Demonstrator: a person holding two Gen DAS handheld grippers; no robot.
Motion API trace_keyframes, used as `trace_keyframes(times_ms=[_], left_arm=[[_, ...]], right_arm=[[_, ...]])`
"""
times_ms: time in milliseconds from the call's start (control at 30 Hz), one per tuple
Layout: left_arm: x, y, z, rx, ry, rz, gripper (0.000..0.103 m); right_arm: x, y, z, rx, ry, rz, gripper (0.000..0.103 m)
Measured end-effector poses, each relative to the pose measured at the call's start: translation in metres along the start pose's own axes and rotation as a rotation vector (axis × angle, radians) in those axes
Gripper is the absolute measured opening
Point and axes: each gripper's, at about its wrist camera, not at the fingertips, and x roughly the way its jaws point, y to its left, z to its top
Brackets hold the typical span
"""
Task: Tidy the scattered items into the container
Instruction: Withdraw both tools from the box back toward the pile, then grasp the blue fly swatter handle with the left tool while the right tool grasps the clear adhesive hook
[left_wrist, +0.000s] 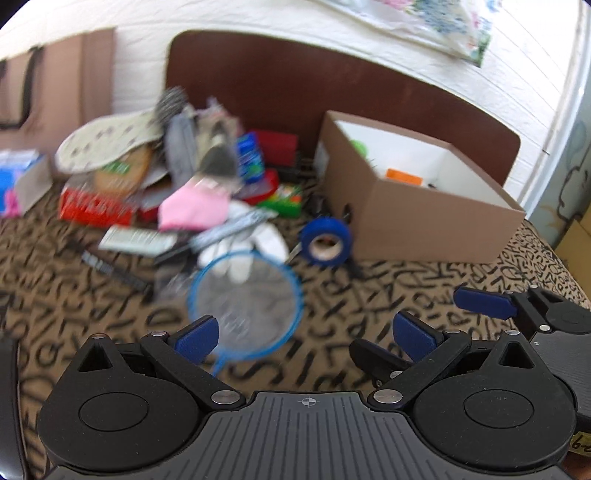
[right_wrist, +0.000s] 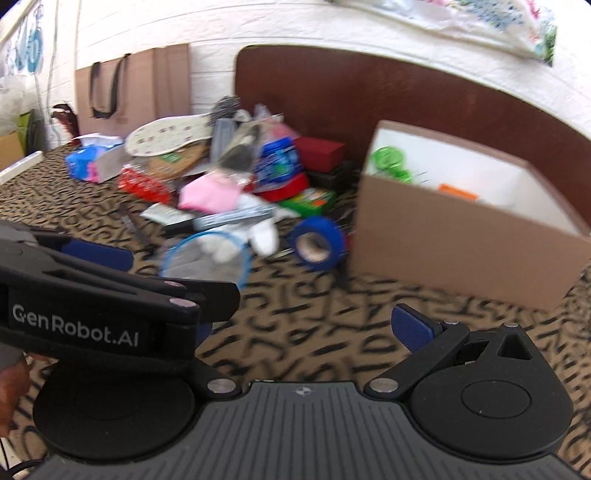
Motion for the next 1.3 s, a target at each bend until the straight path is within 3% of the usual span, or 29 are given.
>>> trace_keyframes(times_ms=[333,633,733,867,1033,1133,1300], left_arm=[[-0.017,0.043,-0.034,-0.052,0.028,0.016,0.103],[-0.018,0.073,-0.040,-0.092,0.030,0.045,0.103],[-0.017,0.082,-0.042,-0.102,0.039,0.057,0.097],[-0.015,0.098,-0.041,-0.161,0.069,0.020,0.083],[-0.022,0.115,-0.045,-0.181,0.076,0.031,0.079],[-0.023,0.118,-0.048,-0.167,0.106,0.003,0.071],[-0.018,0.104,-0.051,-0.113,0.122,-0.058,0.070]], right_arm=[[0.008,0.047,-0.021,-0.004,0.048,0.097,0.103],[0.015,0.043,-0.023,0.016,0.071,0.086,0.103],[0.017,0.037,-0.022,0.031,0.064,0.055,0.102],[0.021,0.038,-0.018,-0.008,0.046,0.044,0.101],[0.032,0.034,-0.009,-0.051,0.033,-0.026,0.094],[0.032,0.033,-0.001,-0.033,0.008,0.028,0.090],[0.042,0.049,0.014,-0.072,0.002,0.126,0.083]])
